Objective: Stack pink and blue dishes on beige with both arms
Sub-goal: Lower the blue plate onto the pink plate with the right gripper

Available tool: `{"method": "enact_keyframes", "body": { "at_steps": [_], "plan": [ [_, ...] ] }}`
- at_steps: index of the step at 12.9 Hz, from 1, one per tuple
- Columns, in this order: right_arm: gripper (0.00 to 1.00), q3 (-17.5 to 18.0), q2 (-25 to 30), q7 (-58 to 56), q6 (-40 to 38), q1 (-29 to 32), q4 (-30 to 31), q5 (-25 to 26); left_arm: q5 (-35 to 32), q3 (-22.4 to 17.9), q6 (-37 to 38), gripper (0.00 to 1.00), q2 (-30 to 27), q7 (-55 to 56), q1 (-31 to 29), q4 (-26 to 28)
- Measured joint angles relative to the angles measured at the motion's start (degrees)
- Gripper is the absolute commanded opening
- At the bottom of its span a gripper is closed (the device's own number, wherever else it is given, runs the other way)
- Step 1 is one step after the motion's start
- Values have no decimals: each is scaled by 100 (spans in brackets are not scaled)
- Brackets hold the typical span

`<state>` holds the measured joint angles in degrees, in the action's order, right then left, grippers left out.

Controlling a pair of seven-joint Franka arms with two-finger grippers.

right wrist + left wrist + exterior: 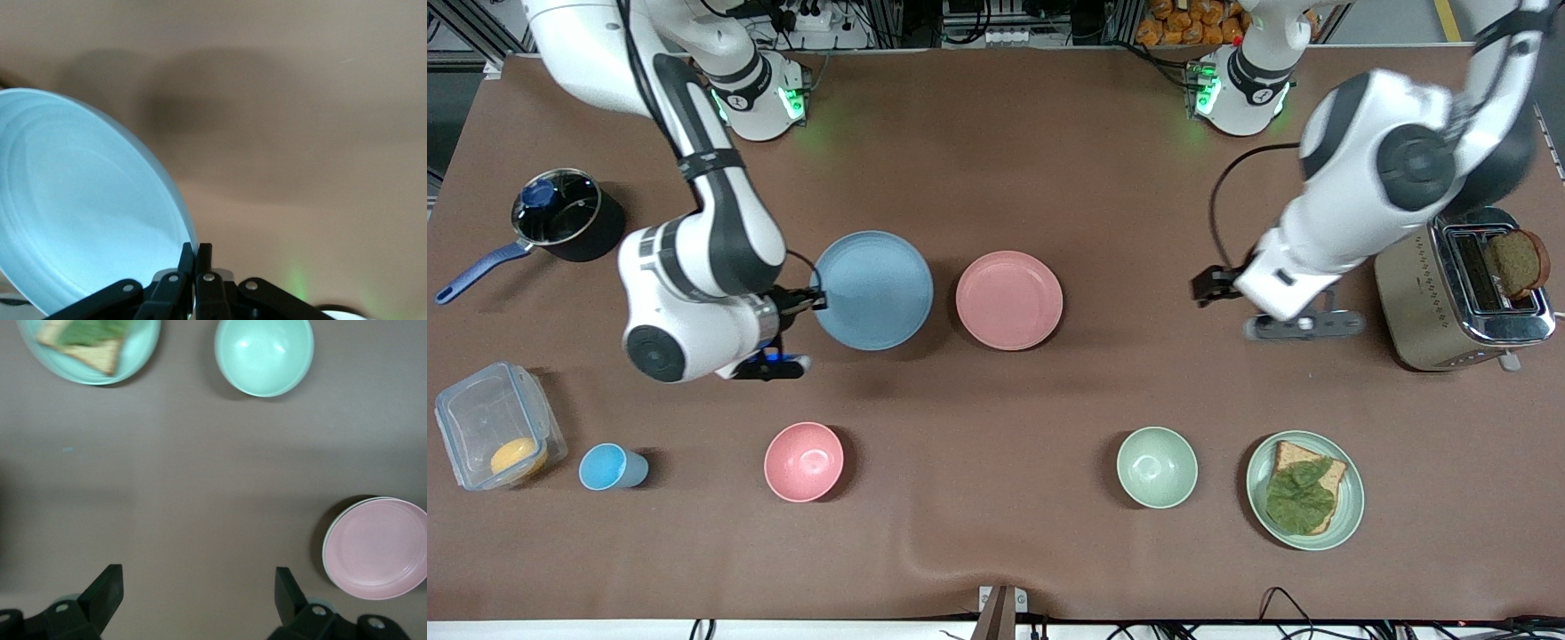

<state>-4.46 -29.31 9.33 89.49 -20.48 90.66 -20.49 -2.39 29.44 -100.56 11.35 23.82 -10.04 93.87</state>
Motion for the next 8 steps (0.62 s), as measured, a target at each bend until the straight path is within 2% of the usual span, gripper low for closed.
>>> {"method": "enact_keyframes", "body": {
  "at_steps": [1,3,8],
  "plan": [
    [0,1,-33,89,2,-122,-1,-164,-14,-2,421,100,-11,0,-138,-349],
    [0,2,-170,278,90,-388,-2,-440,-24,-1,755,100,-71,-35,-351,-767],
    [0,1,-590,623,963,-1069,-51,-904,-279,-44,828,100,-473,-866,-582,-901]
  ]
}}
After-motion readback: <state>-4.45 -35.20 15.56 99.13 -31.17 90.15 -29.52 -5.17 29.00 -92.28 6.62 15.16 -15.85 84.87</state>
